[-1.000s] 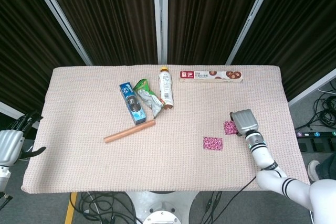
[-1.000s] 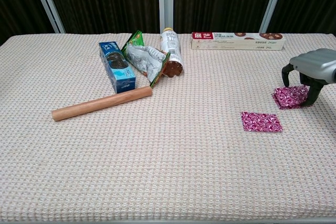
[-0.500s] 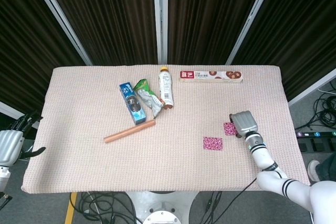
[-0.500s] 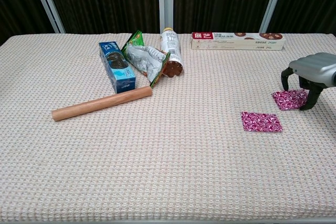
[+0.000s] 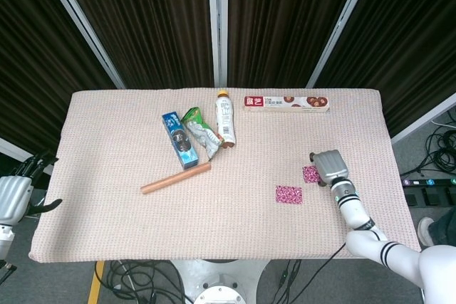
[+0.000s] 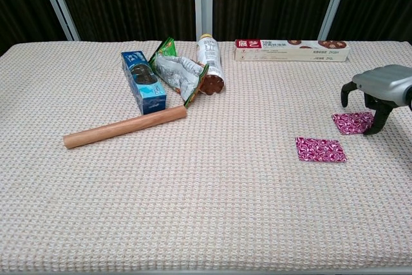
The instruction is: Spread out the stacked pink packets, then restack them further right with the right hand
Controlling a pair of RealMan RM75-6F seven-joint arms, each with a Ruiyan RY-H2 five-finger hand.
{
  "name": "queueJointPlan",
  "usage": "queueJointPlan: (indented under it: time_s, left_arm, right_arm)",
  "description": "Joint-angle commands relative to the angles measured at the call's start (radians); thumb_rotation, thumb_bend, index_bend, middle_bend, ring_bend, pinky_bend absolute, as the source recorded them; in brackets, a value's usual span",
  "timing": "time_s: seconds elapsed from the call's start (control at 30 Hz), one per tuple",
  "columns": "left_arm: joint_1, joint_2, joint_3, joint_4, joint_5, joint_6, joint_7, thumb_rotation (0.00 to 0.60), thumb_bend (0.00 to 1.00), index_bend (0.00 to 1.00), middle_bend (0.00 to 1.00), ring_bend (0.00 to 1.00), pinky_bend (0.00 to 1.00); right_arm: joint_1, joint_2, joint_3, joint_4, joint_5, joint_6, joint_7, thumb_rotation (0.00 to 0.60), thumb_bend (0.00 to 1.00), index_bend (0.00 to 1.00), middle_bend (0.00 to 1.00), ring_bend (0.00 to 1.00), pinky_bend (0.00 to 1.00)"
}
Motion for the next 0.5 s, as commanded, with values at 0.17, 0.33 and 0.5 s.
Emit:
queueJointPlan:
  time_s: [0.17, 0.33, 0.5]
  left_arm:
    - [0.000, 0.005, -0.003, -0.006, 0.000, 0.003, -0.004, 0.600, 0.02, 0.24, 0.18, 0.17, 0.30]
    - [-0.002, 0.004, -0.004, -0.010, 0.001, 0.005, -0.001, 0.600, 0.02, 0.24, 0.18, 0.17, 0.30]
    - [-0.001, 0.004, -0.006, -0.012, -0.002, 0.007, -0.003, 0.600, 0.02, 0.24, 0.18, 0.17, 0.30]
  right_arm:
    - [-0.001, 0.058, 0.008, -0.118, -0.018, 0.036, -0.019, 0.600, 0.00, 0.34, 1.00, 1.00, 0.96]
    - [-0.009, 0.121, 0.000, -0.259, -0.021, 0.082, -0.075, 0.600, 0.00, 0.34, 1.00, 1.00, 0.96]
    - [-0.024, 0.168, -0.013, -0.412, 0.055, 0.121, -0.157, 0.600, 0.00, 0.36, 1.00, 1.00, 0.96]
